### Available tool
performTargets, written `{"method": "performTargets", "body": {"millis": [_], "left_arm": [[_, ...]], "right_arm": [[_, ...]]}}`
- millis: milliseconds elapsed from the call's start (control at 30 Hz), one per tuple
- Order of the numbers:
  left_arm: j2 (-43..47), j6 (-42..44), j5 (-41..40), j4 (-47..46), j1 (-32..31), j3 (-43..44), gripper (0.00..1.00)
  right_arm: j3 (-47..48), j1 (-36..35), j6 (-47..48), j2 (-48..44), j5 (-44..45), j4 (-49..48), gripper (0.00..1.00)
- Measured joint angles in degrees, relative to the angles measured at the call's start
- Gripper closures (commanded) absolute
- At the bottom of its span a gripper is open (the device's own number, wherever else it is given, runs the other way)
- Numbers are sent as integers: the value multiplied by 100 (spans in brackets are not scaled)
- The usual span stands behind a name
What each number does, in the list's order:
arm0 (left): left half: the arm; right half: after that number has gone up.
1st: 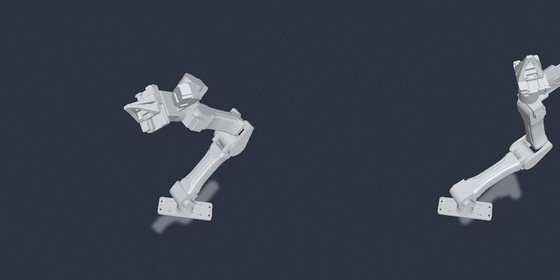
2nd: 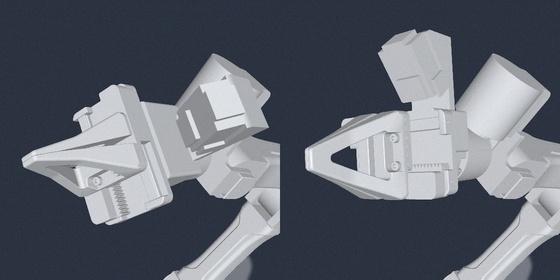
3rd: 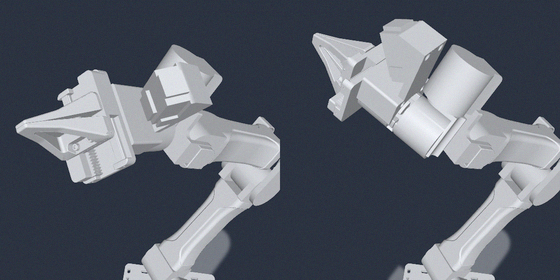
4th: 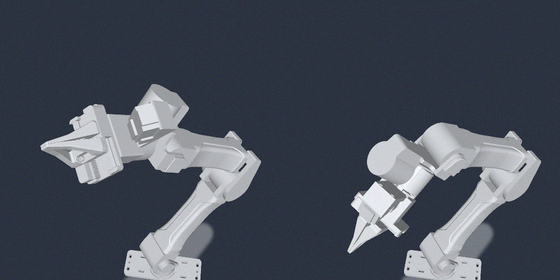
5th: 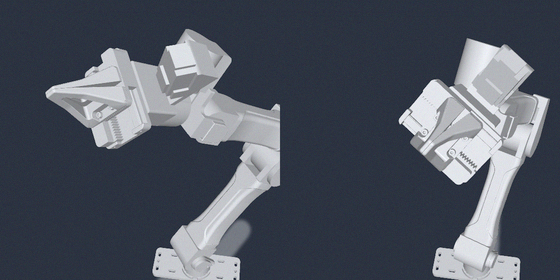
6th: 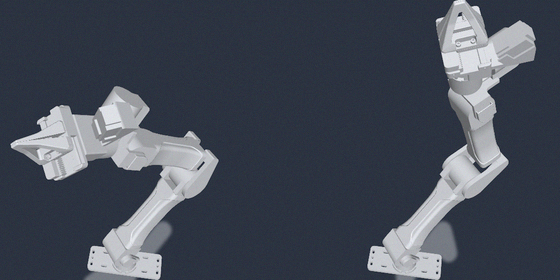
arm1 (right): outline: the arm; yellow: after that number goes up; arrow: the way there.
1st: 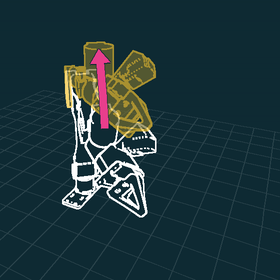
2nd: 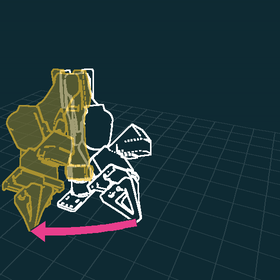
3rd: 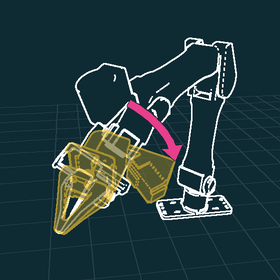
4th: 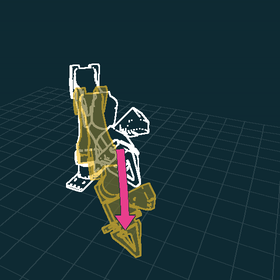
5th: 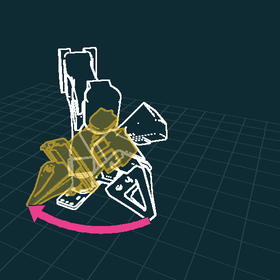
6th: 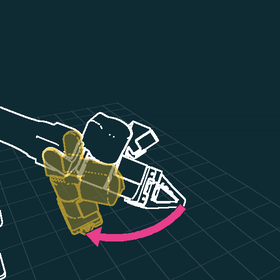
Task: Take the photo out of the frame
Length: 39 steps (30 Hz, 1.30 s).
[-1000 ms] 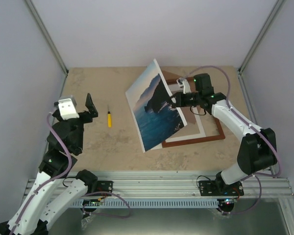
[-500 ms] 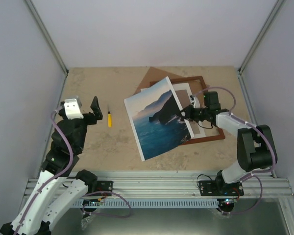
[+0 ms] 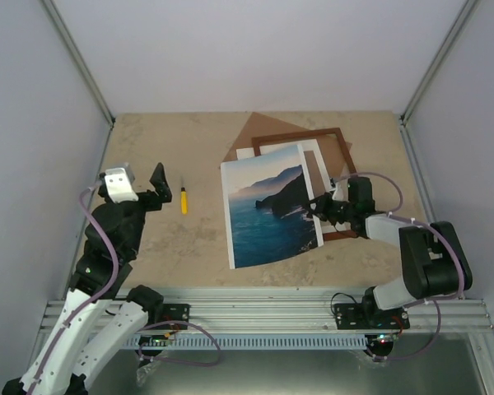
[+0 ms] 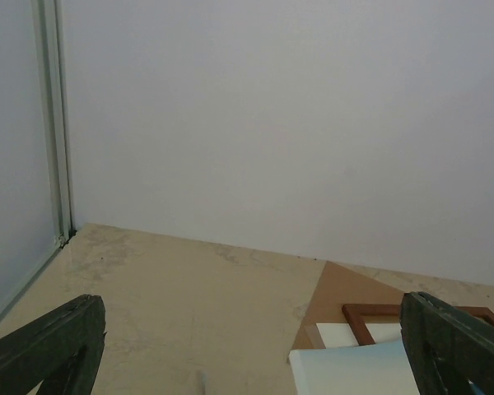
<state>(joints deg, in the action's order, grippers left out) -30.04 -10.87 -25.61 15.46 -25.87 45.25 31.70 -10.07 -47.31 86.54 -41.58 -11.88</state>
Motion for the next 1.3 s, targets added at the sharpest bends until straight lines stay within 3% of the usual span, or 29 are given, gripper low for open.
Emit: {"method": "performTargets", "body": {"millis": [200,333,733,933,1133,1200,1300], "left_arm": [[111,-138,153,-7,168,-90,1],[125,-164,262,-35,227,-109,1],[291,-293,387,-42,267,-164,1],[560,-400,461,-46,269,-186,1],[868,-564,645,-28,269,-210,1],[1003,-619,710,-26,269,-232,1],[1145,-704,782,-15,269,-238,1]], "right_arm": [[-424,13,-577,-304,271,-667,99],[-533,15,-758,-306,398,-831,90],[-514,42,-549,-588,802,-514,42],[-435,223,-24,-1305,1259,289,27],[120,518,1163,-2518,1886,1547,15],[348,546,1550,-3034,2155,1832,3],[503,549,2028,-3908,2557,2076,2]]}}
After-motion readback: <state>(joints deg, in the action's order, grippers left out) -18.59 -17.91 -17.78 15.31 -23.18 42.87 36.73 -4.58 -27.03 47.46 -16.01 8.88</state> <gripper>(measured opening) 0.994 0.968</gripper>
